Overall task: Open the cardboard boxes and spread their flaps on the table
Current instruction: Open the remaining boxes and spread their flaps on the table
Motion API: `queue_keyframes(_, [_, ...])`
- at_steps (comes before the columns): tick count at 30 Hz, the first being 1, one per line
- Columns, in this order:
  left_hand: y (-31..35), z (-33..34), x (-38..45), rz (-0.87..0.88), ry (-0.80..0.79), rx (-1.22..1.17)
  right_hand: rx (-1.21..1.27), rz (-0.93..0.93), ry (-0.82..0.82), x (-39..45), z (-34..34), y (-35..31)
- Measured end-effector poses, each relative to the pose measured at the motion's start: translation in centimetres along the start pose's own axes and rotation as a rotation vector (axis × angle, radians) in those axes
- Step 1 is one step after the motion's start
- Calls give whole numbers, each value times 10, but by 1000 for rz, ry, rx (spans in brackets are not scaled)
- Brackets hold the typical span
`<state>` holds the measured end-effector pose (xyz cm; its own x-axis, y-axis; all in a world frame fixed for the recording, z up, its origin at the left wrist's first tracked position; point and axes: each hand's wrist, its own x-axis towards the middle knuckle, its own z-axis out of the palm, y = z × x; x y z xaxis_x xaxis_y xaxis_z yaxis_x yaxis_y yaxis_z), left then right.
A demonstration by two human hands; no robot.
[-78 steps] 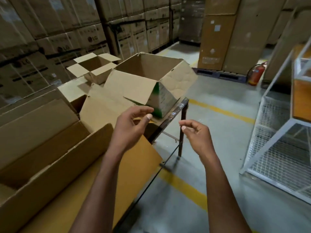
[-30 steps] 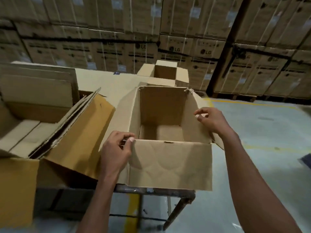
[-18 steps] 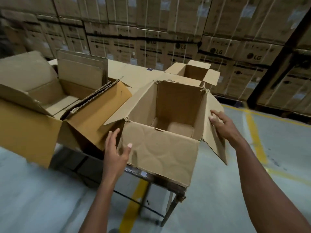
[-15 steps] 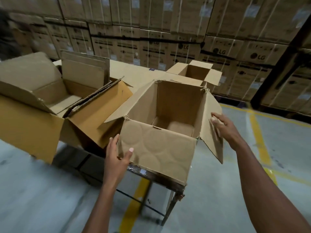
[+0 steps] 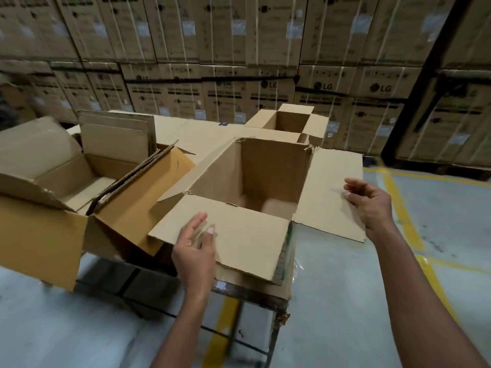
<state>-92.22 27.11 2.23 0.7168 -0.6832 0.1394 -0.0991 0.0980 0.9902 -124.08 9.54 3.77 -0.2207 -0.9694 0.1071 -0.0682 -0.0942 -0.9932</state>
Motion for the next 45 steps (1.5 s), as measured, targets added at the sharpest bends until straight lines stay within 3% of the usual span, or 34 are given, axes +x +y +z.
queue_keyframes(7, [38,-14,79,9,-137,144,-141,-86,-32,-29,14,-48])
queue_keyframes(10, [59,-25,124,15,-285,262,-216,-116,-85,-53,37,-69])
queue_keyframes(15, [93,-40,184,34,-466,434,-320,-143,-255,-106,79,-105])
queue_keyframes(18, [109,-41,213,64,-535,633,-295,-63,-448,-129,94,-121])
queue_keyframes(21, [117,-41,236,78,-524,789,-307,-32,-561,-137,97,-134])
queue_keyframes(27, [120,-40,263,105,-438,933,-481,-171,-367,-88,71,-158])
queue_keyframes(30, [123,-35,269,147,-462,979,-418,-123,-398,-42,55,-158])
queue_keyframes(37, [118,-25,267,215,-439,946,-361,64,-458,74,33,-75])
queue_keyframes(45, [110,-31,266,166,-360,890,-460,239,-471,119,38,-1])
